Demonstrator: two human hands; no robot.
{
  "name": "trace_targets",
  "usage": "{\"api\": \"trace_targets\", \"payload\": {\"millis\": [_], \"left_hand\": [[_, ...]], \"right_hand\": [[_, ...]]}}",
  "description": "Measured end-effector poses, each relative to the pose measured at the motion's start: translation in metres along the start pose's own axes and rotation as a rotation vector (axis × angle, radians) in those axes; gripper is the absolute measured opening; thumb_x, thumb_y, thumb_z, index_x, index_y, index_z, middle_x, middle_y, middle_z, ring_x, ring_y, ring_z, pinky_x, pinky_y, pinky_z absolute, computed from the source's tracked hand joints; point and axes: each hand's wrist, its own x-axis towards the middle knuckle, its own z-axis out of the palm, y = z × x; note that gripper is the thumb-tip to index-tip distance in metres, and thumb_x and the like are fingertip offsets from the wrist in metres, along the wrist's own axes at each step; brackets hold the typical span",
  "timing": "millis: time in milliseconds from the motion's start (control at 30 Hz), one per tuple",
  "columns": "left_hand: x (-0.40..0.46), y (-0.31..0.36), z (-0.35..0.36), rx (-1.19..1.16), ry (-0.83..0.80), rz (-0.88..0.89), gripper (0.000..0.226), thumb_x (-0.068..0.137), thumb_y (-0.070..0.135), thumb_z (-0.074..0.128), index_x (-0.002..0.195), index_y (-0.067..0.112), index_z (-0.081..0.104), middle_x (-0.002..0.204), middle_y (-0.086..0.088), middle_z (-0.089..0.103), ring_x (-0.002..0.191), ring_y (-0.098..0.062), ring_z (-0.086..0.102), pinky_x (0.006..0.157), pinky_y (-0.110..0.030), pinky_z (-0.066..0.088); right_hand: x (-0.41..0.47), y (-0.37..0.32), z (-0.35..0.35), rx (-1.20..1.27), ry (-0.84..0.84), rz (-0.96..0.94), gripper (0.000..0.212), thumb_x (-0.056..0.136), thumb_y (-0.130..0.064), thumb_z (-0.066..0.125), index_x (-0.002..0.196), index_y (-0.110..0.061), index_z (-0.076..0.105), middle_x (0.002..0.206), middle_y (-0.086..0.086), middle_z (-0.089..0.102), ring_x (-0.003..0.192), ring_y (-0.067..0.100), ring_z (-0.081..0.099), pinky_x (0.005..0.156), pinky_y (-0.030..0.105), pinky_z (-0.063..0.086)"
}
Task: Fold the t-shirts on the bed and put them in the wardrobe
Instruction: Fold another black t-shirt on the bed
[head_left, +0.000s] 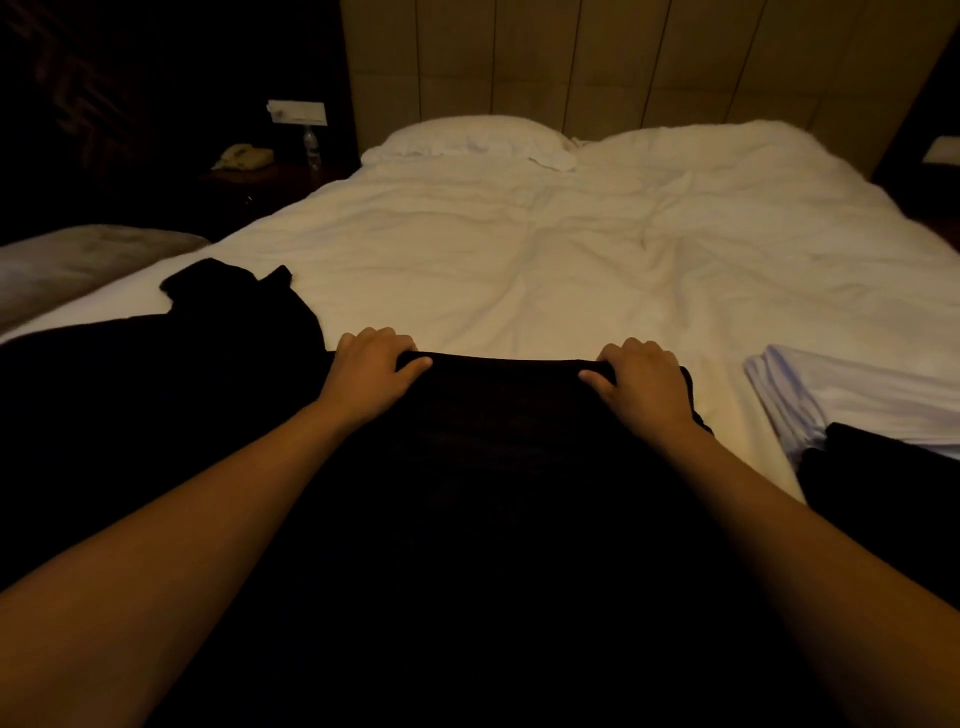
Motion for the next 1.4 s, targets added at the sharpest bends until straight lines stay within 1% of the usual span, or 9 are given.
{"api": "trace_targets", "payload": {"millis": [200, 367, 533, 700, 833, 1033, 1167, 1300, 1400], "left_hand": [[-0.035, 0.021, -0.045, 0.016, 0.343, 0.08, 0.022, 0.097, 0.032, 0.059, 0.092, 0.013, 0.069, 0.082, -0.004, 0.059, 0.083, -0.028, 0.054, 0.075, -0.035, 0.025], [-0.085, 0.036, -0.072, -0.021, 0.406, 0.142, 0.035, 0.096, 0.042, 0.045, 0.091, 0.018, 0.069, 0.082, 0.001, 0.059, 0.08, -0.023, 0.051, 0.071, -0.029, 0.016], [-0.153, 0.045, -0.074, -0.087, 0.378, 0.134, 0.034, 0.092, 0.041, 0.047, 0.092, 0.022, 0.074, 0.084, 0.004, 0.061, 0.083, -0.015, 0.048, 0.073, -0.028, 0.019], [-0.222, 0.048, -0.055, -0.104, 0.149, 0.027, 0.036, 0.087, 0.047, 0.047, 0.094, 0.028, 0.077, 0.088, 0.009, 0.064, 0.085, -0.014, 0.057, 0.074, -0.025, 0.02], [-0.255, 0.052, -0.054, -0.186, 0.006, -0.148, 0.024, 0.096, 0.029, 0.06, 0.116, 0.023, 0.07, 0.112, 0.004, 0.064, 0.108, -0.018, 0.055, 0.09, -0.029, 0.034], [-0.284, 0.081, -0.073, -0.637, 0.072, -0.558, 0.031, 0.098, 0.017, 0.056, 0.127, 0.008, 0.062, 0.118, -0.01, 0.064, 0.109, -0.023, 0.059, 0.092, -0.027, 0.042], [-0.267, 0.087, -0.088, -1.487, 0.091, -1.038, 0.047, 0.099, 0.02, 0.056, 0.139, -0.002, 0.045, 0.124, -0.019, 0.058, 0.111, -0.028, 0.059, 0.1, -0.037, 0.044], [-0.249, 0.092, -0.098, -1.959, 0.088, -1.184, 0.072, 0.099, 0.026, 0.057, 0.153, 0.0, 0.017, 0.15, -0.023, 0.036, 0.137, -0.033, 0.042, 0.115, -0.04, 0.034], [-0.234, 0.09, -0.092, -2.046, 0.101, -1.187, 0.061, 0.097, 0.028, 0.059, 0.148, 0.005, 0.034, 0.148, -0.019, 0.042, 0.134, -0.03, 0.046, 0.113, -0.039, 0.036]], "right_hand": [[-0.034, -0.012, -0.053, 0.014, 0.27, 0.067, 0.038, 0.093, -0.046, 0.057, 0.09, -0.009, 0.066, 0.086, 0.01, 0.057, 0.08, 0.031, 0.051, 0.068, 0.034, 0.026], [-0.086, -0.019, -0.083, 0.077, 0.367, 0.079, 0.023, 0.089, -0.035, 0.068, 0.087, -0.012, 0.066, 0.081, 0.009, 0.058, 0.077, 0.033, 0.053, 0.067, 0.034, 0.024], [-0.149, -0.024, -0.094, 0.133, 0.262, 0.098, 0.011, 0.084, -0.029, 0.074, 0.085, -0.018, 0.07, 0.08, 0.004, 0.061, 0.079, 0.032, 0.055, 0.068, 0.033, 0.023], [-0.212, -0.026, -0.092, 0.185, -0.038, 0.101, 0.016, 0.089, -0.036, 0.068, 0.1, -0.027, 0.075, 0.099, -0.003, 0.065, 0.095, 0.023, 0.054, 0.075, 0.03, 0.024], [-0.247, -0.031, -0.097, 0.335, -0.127, 0.214, 0.02, 0.095, -0.037, 0.06, 0.104, -0.024, 0.072, 0.104, -0.002, 0.061, 0.1, 0.018, 0.052, 0.082, 0.029, 0.037], [-0.275, -0.051, -0.101, 0.554, -0.137, 0.326, 0.025, 0.096, -0.031, 0.059, 0.112, -0.017, 0.069, 0.11, 0.002, 0.062, 0.104, 0.018, 0.055, 0.085, 0.027, 0.043], [-0.261, -0.054, -0.109, 1.079, -0.186, 0.755, 0.042, 0.097, -0.025, 0.059, 0.134, -0.006, 0.055, 0.119, 0.009, 0.063, 0.112, 0.024, 0.059, 0.097, 0.03, 0.043], [-0.238, -0.047, -0.106, 1.835, -0.177, 1.185, 0.051, 0.097, -0.016, 0.059, 0.142, -0.002, 0.042, 0.128, 0.021, 0.053, 0.11, 0.03, 0.056, 0.091, 0.036, 0.047], [-0.221, -0.039, -0.102, 1.93, -0.157, 1.3, 0.057, 0.096, -0.015, 0.061, 0.146, -0.004, 0.036, 0.141, 0.025, 0.045, 0.124, 0.035, 0.052, 0.087, 0.037, 0.047]]}}
